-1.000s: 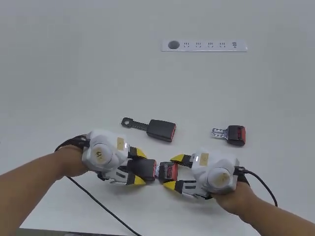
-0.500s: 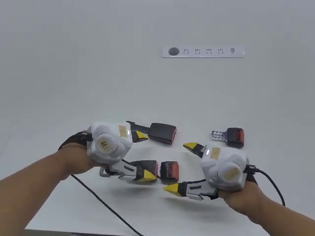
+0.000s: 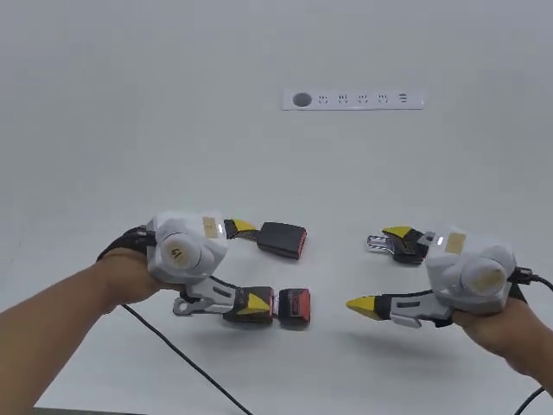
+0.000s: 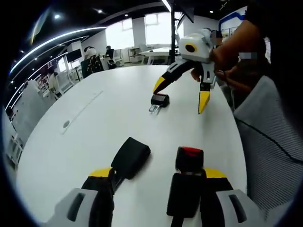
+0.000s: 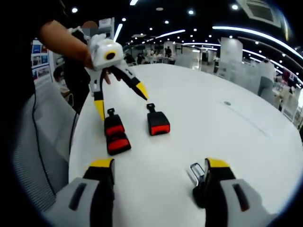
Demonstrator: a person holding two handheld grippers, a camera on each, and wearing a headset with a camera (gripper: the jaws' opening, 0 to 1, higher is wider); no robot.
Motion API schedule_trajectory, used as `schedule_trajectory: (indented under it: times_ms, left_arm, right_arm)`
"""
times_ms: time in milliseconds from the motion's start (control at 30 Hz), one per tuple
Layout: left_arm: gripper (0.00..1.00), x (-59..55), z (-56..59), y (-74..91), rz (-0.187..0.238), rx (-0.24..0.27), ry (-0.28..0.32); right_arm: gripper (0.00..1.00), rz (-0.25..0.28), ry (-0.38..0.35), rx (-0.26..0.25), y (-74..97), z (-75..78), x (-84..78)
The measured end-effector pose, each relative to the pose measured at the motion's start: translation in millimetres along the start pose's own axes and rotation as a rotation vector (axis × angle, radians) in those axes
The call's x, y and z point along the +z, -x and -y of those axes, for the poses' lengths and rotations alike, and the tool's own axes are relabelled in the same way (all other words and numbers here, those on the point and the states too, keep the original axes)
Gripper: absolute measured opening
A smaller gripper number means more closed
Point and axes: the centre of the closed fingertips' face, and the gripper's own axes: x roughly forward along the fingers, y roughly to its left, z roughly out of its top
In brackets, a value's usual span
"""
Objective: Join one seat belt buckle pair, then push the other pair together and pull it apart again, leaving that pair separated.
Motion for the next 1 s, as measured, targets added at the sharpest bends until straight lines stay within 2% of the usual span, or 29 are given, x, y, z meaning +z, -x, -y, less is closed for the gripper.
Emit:
schedule_trajectory:
  times_ms: [133, 333, 467, 633, 700, 767, 867, 1000]
  left_arm:
    - [0.78, 5.9, -14.3, 0.6, 0.001, 0.009, -0.026]
    - [0.77, 17.1, -39.1, 1.5, 0.011, 0.014, -0.053]
    - [0.77, 16.6, -53.5, 3.7, 0.007, 0.008, -0.075]
    - [0.76, 11.0, -70.0, 10.9, -0.027, -0.005, -0.112]
    - [0.76, 10.7, -82.4, 16.2, -0.039, 0.009, -0.117]
    - [0.74, 15.9, -92.0, 20.7, -0.019, 0.022, -0.094]
    - [0.74, 18.7, -94.0, 18.2, -0.016, 0.015, -0.096]
    - [0.75, 6.7, -91.2, 2.6, -0.081, -0.007, -0.136]
  right_arm:
    - [0.78, -0.024, 0.005, 0.014, 8.7, 14.2, -7.9]
    - [0.78, -0.038, -0.016, 0.007, 19.5, 41.8, -16.8]
    - [0.78, -0.063, -0.007, 0.007, 24.4, 56.2, -22.8]
    - [0.78, -0.09, -0.001, 0.014, 31.8, 68.0, -28.5]
    - [0.78, -0.1, -0.004, 0.018, 34.6, 71.9, -30.6]
    - [0.78, -0.102, -0.004, 0.026, 36.3, 73.5, -30.9]
    - [0.78, -0.11, -0.003, 0.039, 35.9, 73.4, -33.0]
    - [0.77, -0.117, -0.009, 0.064, 29.8, 70.3, -37.3]
